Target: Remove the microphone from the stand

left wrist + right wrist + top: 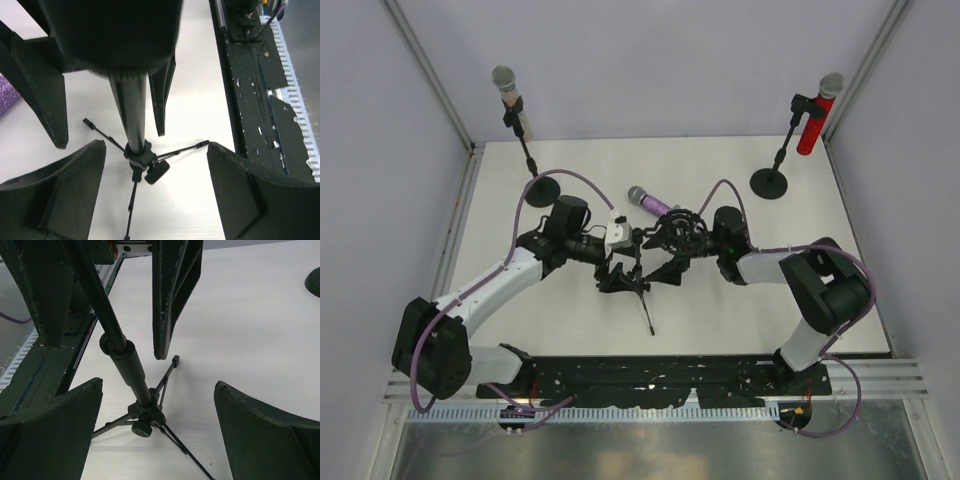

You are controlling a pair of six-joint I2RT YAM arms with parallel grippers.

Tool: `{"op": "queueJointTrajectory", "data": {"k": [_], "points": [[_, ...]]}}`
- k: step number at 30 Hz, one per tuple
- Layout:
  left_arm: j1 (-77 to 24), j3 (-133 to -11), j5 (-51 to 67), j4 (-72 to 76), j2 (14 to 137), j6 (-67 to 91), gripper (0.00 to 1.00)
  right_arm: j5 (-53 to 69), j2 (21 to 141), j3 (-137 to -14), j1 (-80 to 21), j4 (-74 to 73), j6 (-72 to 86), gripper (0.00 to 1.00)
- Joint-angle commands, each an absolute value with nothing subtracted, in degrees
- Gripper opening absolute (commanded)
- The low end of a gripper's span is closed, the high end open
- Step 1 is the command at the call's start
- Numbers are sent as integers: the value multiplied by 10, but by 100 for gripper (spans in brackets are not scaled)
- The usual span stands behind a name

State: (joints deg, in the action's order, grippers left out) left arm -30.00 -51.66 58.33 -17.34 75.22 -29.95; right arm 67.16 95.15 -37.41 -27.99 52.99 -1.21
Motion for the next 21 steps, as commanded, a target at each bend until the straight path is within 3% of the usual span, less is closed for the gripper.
{"op": "queueJointTrajectory", "data": {"k": [1, 7, 18, 21], "points": [[-294, -492, 544, -149, 715, -294, 89, 668, 975, -388, -284, 672, 93, 96], [-258, -441, 486, -100, 667, -281, 96, 661, 994, -384, -297, 709, 115, 94], [-245, -425, 490, -76, 650, -242, 96, 664, 1013, -374, -314, 740, 121, 88], [-245, -427, 497, -70, 656, -231, 95, 664, 1018, -373, -315, 749, 125, 82]]}}
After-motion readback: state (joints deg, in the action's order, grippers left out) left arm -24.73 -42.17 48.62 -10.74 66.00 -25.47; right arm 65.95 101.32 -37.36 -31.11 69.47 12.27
